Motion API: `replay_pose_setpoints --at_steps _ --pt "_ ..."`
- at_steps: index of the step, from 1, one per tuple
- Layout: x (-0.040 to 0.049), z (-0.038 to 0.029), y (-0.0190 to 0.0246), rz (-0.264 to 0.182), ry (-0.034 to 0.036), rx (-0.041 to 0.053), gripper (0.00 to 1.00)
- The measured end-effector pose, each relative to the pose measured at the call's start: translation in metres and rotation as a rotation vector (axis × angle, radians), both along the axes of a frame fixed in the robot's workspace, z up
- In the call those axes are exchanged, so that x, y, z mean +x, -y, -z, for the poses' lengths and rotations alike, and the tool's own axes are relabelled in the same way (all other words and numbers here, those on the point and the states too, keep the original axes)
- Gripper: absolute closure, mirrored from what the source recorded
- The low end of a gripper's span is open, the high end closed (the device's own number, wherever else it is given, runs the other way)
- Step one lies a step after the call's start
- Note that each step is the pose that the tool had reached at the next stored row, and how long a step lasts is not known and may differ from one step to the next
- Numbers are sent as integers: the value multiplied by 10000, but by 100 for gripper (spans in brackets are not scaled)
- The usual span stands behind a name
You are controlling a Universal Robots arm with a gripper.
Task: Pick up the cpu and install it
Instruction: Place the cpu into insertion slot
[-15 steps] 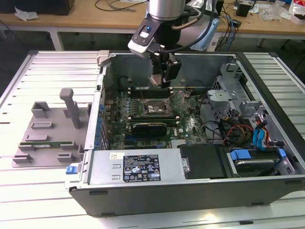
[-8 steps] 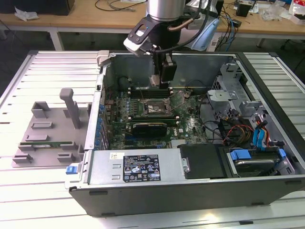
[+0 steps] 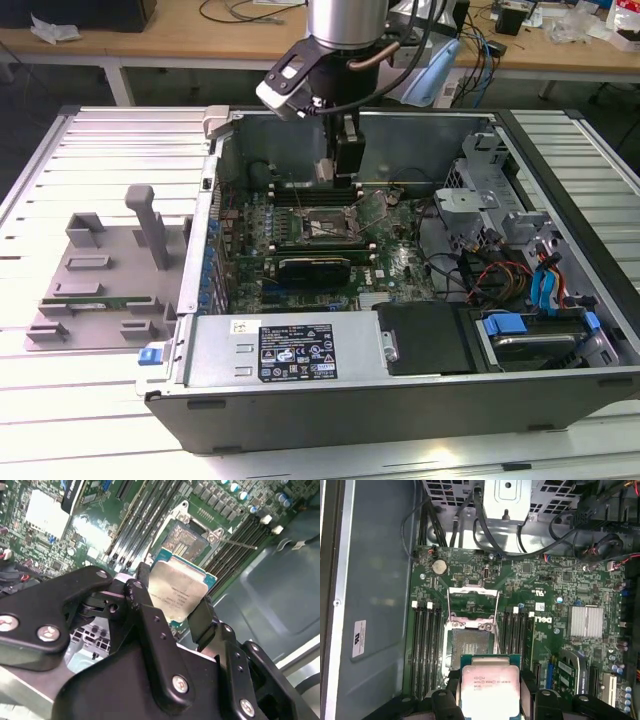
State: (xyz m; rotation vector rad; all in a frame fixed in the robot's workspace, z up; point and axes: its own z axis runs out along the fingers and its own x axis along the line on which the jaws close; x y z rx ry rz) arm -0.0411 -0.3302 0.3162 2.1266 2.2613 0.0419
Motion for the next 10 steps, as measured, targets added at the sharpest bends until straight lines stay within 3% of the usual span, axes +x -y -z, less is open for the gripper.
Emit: replay_pose_setpoints --at_steps 2,10 --pt "0 37 0 -11 42 0 45" --pt "0 188 0 -11 42 -1 45"
